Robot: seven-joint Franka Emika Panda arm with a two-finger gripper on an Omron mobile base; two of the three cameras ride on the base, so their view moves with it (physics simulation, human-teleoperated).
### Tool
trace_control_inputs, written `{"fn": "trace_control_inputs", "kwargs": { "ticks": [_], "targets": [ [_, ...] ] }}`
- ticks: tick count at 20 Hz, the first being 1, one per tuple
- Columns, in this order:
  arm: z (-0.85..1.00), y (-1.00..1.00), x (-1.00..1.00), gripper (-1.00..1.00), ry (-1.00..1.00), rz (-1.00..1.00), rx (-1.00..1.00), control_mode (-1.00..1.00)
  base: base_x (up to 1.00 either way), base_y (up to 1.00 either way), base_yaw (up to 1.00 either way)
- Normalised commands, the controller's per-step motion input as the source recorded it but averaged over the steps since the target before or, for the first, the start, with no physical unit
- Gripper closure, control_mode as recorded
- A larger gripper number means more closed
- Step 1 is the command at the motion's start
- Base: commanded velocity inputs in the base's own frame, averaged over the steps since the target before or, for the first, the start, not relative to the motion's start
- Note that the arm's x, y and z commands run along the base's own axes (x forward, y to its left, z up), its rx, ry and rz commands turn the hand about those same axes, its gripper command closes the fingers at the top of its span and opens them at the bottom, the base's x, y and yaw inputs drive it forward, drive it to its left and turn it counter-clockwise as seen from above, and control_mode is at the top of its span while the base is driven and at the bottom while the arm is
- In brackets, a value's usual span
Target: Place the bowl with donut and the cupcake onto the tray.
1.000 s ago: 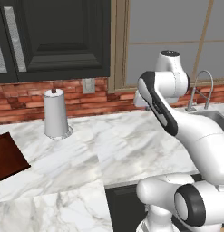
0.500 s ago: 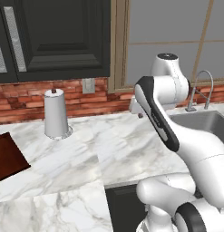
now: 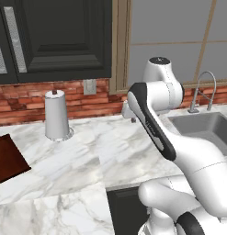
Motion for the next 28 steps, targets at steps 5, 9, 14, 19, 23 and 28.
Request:
{"fn": "trace_control_inputs", "kwargs": {
  "ticks": [5,9,14,19,23,28],
  "targets": [
    [0.00,0.12,0.00,-1.00,0.00,0.00,0.00,-1.00,0.00,0.00,0.00],
    [0.00,0.00,0.00,-1.00,0.00,0.00,0.00,-1.00,0.00,0.00,0.00],
    [0.00,0.00,0.00,-1.00,0.00,0.00,0.00,-1.00,0.00,0.00,0.00],
    [0.00,0.00,0.00,-1.00,0.00,0.00,0.00,-1.00,0.00,0.00,0.00],
    [0.00,0.00,0.00,-1.00,0.00,0.00,0.00,1.00,-0.05,0.01,0.00],
    [0.00,0.00,0.00,-1.00,0.00,0.00,0.00,1.00,-0.11,0.04,0.32]
  ]
}}
